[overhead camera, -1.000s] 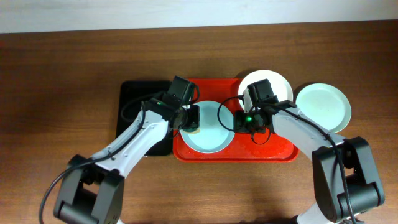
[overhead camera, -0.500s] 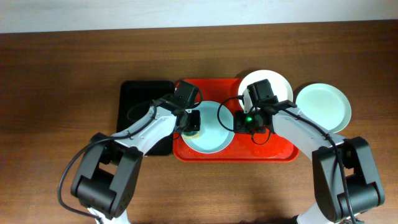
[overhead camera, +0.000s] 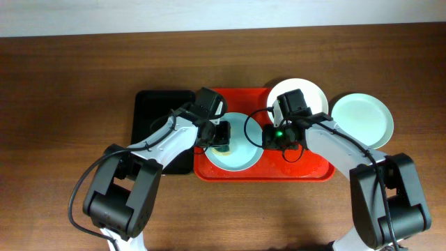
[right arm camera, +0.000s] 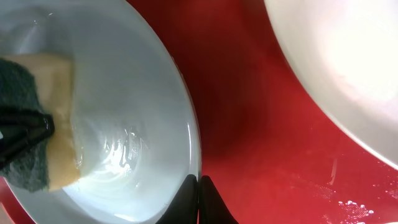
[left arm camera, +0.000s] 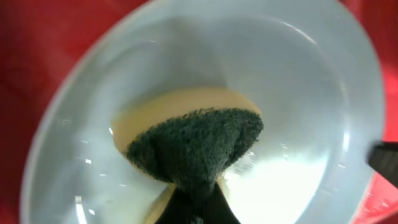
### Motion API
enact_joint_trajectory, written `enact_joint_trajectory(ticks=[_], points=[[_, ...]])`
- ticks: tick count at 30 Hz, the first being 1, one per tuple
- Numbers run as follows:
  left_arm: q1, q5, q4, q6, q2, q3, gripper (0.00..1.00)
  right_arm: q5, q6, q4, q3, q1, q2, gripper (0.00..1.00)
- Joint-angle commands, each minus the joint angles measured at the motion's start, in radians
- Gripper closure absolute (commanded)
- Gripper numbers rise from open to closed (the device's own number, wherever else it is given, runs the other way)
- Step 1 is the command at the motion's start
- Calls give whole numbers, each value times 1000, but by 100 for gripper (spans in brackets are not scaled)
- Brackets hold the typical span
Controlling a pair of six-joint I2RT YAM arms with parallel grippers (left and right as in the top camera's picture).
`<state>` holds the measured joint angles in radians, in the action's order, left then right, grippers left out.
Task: Clean dirty plates on tray and stack at the side
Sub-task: 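Scrub the white plate with the sponge in the left gripper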
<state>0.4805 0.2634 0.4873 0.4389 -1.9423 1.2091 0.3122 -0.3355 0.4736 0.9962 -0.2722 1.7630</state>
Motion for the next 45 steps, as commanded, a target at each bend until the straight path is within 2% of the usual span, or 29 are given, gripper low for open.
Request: enact_joint_trajectory(ticks=[1, 5, 11, 27, 34, 41, 45], points=[[2, 80, 8, 9, 68, 32, 100, 16, 6, -3, -7, -10, 11, 96], [1, -11, 28, 9, 174, 32, 100, 17, 6, -2, -7, -10, 11, 96], [1, -113, 76, 10, 182, 28, 100, 17, 6, -2, -7, -10, 11, 96], [4, -151, 56, 10, -72, 14, 100, 17, 6, 1, -7, -10, 11, 96], [4, 114, 41, 9, -113, 14, 100, 17, 6, 1, -7, -10, 11, 96], [1, 350, -56, -21, -97, 19, 100, 17, 6, 1, -7, -10, 11, 96], [-15, 309, -59, -54, -14, 23, 100, 17, 6, 1, -7, -10, 11, 96]])
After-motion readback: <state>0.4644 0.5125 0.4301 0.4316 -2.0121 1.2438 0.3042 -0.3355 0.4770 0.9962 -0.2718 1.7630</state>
